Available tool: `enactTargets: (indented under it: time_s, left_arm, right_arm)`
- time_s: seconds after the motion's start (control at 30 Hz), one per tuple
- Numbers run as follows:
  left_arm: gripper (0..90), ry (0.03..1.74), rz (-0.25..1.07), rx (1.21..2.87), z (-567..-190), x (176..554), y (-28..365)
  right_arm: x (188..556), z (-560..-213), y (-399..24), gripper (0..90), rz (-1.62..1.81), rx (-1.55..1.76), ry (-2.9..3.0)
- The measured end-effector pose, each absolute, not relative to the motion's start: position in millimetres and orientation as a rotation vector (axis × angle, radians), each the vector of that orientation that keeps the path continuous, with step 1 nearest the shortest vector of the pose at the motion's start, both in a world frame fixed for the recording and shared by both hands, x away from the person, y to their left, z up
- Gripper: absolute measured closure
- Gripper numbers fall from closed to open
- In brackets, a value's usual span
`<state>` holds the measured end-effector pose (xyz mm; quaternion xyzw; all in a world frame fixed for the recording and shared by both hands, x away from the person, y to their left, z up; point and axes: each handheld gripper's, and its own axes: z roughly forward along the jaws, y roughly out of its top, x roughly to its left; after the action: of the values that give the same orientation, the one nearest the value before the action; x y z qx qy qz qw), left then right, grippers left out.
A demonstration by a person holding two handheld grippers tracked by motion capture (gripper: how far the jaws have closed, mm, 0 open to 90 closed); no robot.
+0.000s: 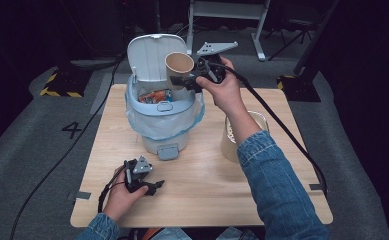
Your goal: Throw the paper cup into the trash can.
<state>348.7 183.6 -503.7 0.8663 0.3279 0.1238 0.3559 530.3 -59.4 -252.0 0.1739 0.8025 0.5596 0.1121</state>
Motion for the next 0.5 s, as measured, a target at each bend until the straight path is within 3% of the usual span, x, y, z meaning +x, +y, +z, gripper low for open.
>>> enactTargets:
  time_s: [0.5]
  left_arm:
    - [22.2, 0.845, 0.320, 2.237, -504, 349, 184]
  right_arm:
    - [533, -269, -33, 28.2, 1.501, 0.496, 2.460]
